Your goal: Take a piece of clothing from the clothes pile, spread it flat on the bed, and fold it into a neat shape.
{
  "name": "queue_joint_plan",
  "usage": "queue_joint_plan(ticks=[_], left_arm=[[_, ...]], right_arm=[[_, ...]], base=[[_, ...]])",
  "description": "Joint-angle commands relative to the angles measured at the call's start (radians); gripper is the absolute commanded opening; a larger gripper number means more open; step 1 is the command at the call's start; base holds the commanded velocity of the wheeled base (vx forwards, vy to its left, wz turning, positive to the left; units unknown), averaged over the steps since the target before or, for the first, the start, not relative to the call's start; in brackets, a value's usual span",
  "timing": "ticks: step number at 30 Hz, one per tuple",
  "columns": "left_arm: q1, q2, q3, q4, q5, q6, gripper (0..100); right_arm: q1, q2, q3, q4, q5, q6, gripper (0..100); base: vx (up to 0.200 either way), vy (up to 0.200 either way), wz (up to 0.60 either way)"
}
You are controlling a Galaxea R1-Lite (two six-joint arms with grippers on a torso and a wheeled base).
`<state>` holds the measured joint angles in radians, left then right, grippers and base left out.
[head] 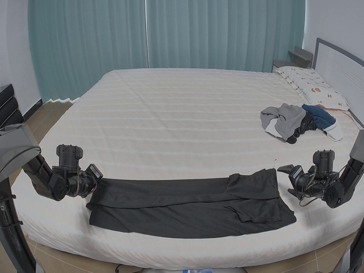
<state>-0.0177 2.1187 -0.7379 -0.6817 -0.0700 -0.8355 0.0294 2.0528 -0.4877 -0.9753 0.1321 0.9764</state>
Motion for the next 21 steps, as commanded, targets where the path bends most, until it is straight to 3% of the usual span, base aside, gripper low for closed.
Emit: queue_joint_plan(ticks=[1,8,9,21], left_arm=[[0.005,0.000,-0.006,-0.001,-0.001,0.000,0],[0.002,0.004,0.000,0.001,-0.004,0.003,0],[0.002,0.004,0.000,0.001,-0.004,0.003,100],[0.001,-0.080,0.066,-0.001,-0.005,0.001,100]], right_arm=[[0.004,0.010,0.009,-0.002,0.000,-0.001,100],[0.012,0.015,0.015,-0.002,0.000,-0.001,100],[0.012,0.015,0.015,-0.002,0.000,-0.001,100],[0.032,-0.045,0.055,-0.002,0.000,-0.004,100]], base=[[0.000,0.000,0.00],[0.000,0.000,0.00],[0.000,0.000,0.00],[0.000,0.000,0.00]])
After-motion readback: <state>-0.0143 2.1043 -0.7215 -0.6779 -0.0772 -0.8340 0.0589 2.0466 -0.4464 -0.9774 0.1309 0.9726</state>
